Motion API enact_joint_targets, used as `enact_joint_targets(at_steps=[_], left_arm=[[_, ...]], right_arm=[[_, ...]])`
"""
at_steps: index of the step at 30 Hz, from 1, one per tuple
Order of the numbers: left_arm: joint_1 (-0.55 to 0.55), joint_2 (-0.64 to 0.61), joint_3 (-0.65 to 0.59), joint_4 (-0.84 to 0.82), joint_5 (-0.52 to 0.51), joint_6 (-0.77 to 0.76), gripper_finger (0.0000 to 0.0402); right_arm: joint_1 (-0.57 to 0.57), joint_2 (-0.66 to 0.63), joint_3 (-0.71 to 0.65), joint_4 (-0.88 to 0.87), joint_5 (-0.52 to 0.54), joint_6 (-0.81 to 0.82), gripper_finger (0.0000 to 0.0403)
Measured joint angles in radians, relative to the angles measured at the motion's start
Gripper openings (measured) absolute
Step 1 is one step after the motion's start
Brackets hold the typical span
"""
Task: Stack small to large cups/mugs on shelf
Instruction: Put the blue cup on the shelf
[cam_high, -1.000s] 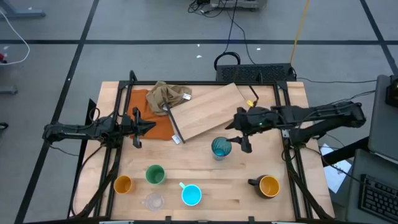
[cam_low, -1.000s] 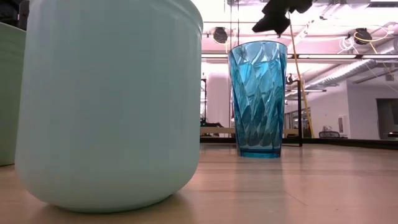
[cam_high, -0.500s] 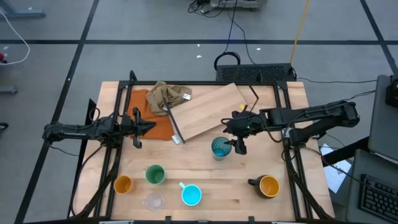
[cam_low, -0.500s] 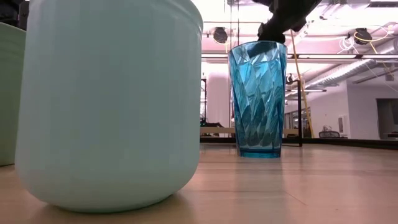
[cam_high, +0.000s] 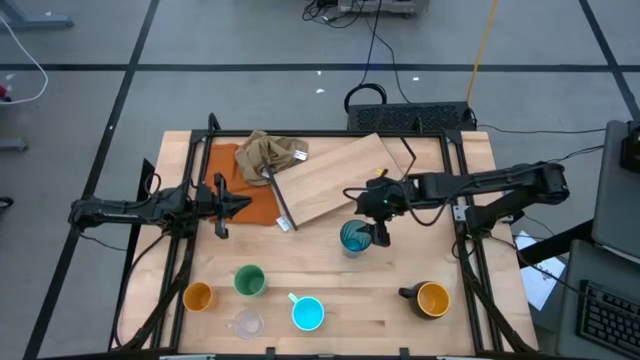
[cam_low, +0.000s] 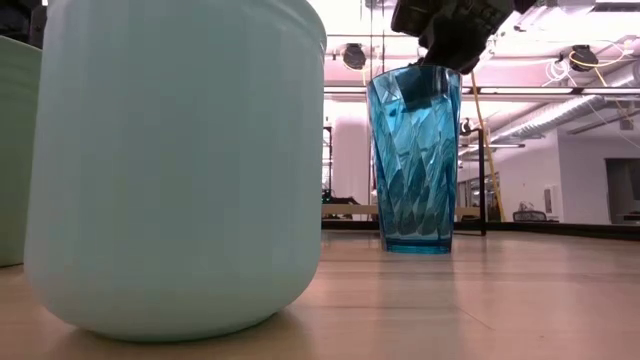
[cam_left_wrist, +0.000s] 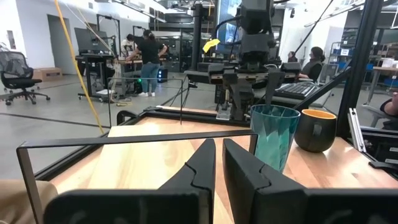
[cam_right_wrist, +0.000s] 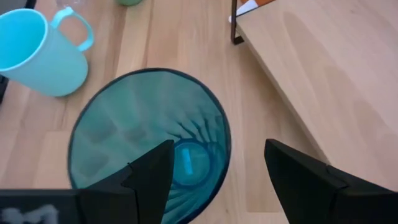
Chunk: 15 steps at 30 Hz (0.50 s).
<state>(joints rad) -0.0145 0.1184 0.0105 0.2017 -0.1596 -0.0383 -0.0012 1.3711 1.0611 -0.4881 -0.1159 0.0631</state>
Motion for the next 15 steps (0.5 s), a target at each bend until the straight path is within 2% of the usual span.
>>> enact_joint_targets(at_steps=[15], left_arm=[[0.000,0.000,0.000,-0.005,0.000,0.000,0.0033]], right_arm=[[-0.007,0.019,-0.014,0.044,-0.021,0.003,0.0240]])
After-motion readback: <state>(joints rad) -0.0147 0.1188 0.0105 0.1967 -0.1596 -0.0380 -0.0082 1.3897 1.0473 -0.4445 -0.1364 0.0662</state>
